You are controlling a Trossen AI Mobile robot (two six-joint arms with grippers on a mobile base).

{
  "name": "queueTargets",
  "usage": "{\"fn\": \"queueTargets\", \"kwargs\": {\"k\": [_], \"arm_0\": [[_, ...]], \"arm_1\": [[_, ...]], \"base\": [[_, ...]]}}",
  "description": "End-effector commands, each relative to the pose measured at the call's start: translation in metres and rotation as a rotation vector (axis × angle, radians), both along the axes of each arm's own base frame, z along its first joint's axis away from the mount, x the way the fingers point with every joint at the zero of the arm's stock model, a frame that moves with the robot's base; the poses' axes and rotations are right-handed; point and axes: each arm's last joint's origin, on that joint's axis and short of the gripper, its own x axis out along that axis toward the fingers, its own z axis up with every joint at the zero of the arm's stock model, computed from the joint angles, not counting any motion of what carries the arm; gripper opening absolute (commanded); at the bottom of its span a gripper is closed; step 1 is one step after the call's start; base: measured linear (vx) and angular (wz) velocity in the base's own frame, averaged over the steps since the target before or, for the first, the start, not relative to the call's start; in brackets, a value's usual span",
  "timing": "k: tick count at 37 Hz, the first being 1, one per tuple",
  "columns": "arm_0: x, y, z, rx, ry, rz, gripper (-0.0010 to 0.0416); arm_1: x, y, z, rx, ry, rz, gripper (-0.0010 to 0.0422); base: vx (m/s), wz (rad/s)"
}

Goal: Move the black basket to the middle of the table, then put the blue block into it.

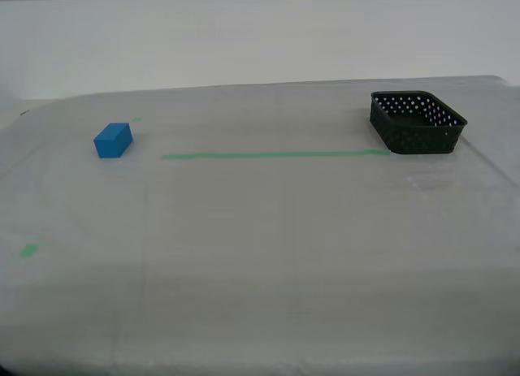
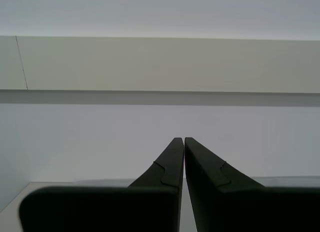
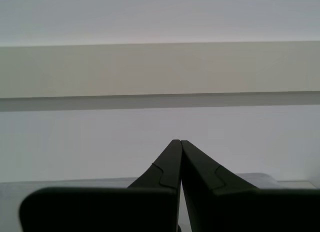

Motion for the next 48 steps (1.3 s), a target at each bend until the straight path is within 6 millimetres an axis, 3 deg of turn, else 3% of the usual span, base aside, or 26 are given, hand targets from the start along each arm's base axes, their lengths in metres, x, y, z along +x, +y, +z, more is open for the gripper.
{"fn": "queueTargets", "kwargs": {"k": [1, 48], "arm_0": [[0.0000, 0.0000, 0.0006, -0.001, -0.004, 0.001, 0.0000], [0.0000, 0.0000, 0.0006, -0.001, -0.004, 0.001, 0.0001]], "arm_1": [[-0.0001, -0.0001, 0.0004, 0.001, -0.003, 0.001, 0.0000], [-0.0001, -0.0001, 0.0004, 0.001, -0.003, 0.000, 0.0000]], "base": [[0.000, 0.000], [0.000, 0.000]]}}
